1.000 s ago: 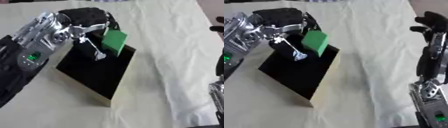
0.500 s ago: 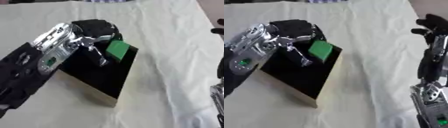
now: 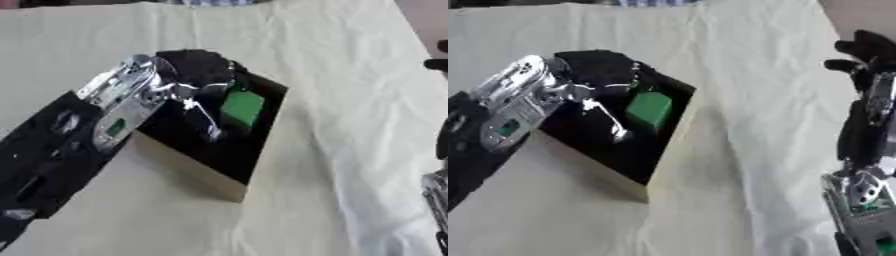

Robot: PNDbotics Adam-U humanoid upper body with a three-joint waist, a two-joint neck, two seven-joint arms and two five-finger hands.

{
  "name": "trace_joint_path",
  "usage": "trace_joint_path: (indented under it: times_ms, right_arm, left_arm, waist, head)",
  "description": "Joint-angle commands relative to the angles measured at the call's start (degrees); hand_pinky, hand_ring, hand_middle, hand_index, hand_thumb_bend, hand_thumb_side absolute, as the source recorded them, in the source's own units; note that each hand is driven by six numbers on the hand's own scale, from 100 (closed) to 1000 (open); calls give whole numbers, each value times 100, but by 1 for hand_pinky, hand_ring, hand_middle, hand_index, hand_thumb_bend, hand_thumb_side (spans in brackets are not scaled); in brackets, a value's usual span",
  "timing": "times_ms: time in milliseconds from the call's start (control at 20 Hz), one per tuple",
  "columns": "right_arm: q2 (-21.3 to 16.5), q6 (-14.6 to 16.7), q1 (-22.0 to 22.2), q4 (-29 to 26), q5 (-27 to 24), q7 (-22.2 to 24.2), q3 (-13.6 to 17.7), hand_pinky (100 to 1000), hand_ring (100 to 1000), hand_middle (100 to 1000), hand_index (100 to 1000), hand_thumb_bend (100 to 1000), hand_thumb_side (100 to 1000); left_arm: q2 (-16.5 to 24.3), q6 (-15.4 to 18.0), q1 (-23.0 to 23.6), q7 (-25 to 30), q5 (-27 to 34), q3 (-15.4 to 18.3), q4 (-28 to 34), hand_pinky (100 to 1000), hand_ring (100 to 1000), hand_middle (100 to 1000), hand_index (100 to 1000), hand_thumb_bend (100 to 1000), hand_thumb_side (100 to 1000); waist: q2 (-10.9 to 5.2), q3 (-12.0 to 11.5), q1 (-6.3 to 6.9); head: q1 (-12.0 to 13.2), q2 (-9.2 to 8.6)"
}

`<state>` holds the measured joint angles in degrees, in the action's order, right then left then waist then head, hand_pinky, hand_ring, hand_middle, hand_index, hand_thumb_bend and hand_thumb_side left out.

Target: Pick up objects on the table and place them in the box.

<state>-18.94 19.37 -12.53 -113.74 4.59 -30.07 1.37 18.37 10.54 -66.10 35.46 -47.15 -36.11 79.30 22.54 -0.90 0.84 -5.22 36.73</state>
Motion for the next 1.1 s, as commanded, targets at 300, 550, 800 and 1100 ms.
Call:
trace_joint_path:
  times_ms: [300, 550, 800, 1100]
  right_arm:
    - [-102, 0, 24, -85, -29, -23, 28, 589, 693, 569, 714, 100, 869]
    - [-146, 31, 45, -85, -16, -76, 79, 592, 695, 571, 716, 100, 854]
    - [-207, 99, 67, -85, 21, -156, 151, 597, 696, 573, 718, 100, 841]
    - [-232, 149, 123, -85, 76, -260, 241, 600, 698, 575, 719, 100, 830]
  left_arm:
    - [266, -128, -81, 1, 120, 328, 524, 695, 771, 796, 861, 412, 442]
    - [447, -629, 26, -464, 612, 717, 1233, 616, 720, 750, 824, 162, 324]
    - [657, -1264, 251, -1189, 1852, 1360, 2247, 542, 676, 718, 803, 100, 319]
    - [1003, -1818, 620, -1933, 3218, 1953, 3147, 504, 650, 695, 788, 100, 316]
  waist:
    - [-234, -22, -25]
    - [-309, -63, -59]
    - [-378, -115, -109]
    - [-468, -189, -192]
  head:
    - [0, -8]
    - [-12, 25]
    - [178, 192]
    - [296, 259]
